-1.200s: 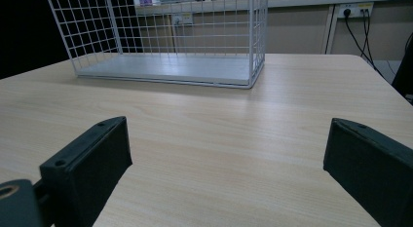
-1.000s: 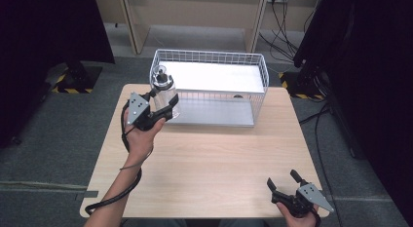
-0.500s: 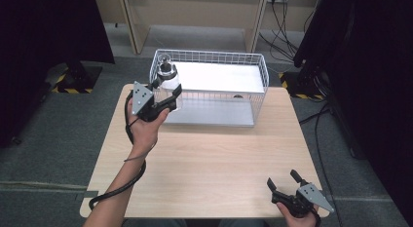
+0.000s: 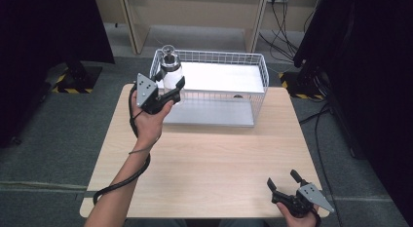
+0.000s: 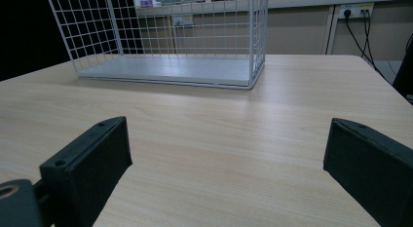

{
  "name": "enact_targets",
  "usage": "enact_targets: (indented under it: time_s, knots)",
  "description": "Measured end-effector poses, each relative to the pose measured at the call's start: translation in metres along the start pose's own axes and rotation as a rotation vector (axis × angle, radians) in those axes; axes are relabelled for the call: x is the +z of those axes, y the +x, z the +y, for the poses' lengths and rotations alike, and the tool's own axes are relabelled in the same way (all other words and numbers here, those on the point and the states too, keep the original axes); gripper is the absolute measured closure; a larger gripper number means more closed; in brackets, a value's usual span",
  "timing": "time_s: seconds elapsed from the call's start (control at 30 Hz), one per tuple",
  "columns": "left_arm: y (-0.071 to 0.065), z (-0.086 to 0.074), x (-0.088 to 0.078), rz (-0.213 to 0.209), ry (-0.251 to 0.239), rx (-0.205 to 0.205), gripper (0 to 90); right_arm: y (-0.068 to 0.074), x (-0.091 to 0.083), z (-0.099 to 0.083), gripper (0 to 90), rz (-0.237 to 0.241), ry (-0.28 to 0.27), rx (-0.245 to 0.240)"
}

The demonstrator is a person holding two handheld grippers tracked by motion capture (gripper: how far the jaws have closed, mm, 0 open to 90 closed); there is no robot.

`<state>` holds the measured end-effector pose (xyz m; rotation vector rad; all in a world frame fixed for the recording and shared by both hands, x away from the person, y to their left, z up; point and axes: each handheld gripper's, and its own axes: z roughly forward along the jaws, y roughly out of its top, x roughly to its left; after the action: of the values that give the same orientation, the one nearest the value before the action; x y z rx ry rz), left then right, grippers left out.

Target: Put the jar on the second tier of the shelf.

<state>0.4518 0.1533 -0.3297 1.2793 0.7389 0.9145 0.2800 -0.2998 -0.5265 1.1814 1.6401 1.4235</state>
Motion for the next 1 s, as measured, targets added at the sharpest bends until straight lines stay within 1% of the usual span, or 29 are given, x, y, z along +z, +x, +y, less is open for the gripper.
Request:
enact_targets:
  time_s: [0.3, 0.53, 0.6, 0.63, 0.8, 1.0]
  knots:
    - [-0.001, 0.011, 0.011, 0.017, -0.012, 0.002, 31.3, 0.000, 0.000, 0.000, 3.5, 0.002, -0.001, -0.001]
    - [-0.003, 0.018, 0.021, 0.042, -0.014, -0.004, 31.3, 0.000, 0.000, 0.000, 3.6, 0.002, -0.002, 0.000]
    - [-0.005, 0.021, 0.027, 0.059, -0.012, -0.008, 31.3, 0.000, 0.000, 0.000, 3.5, 0.002, -0.001, 0.001]
    - [-0.005, 0.021, 0.027, 0.059, -0.012, -0.008, 31.3, 0.000, 0.000, 0.000, 3.6, 0.002, 0.000, 0.002]
    - [-0.008, 0.026, 0.039, 0.086, -0.008, -0.010, 31.3, 0.000, 0.000, 0.000, 3.5, 0.002, -0.002, -0.001]
    - [-0.007, 0.031, 0.055, 0.107, -0.001, -0.008, 31.3, 0.000, 0.000, 0.000, 3.6, 0.003, -0.002, -0.002]
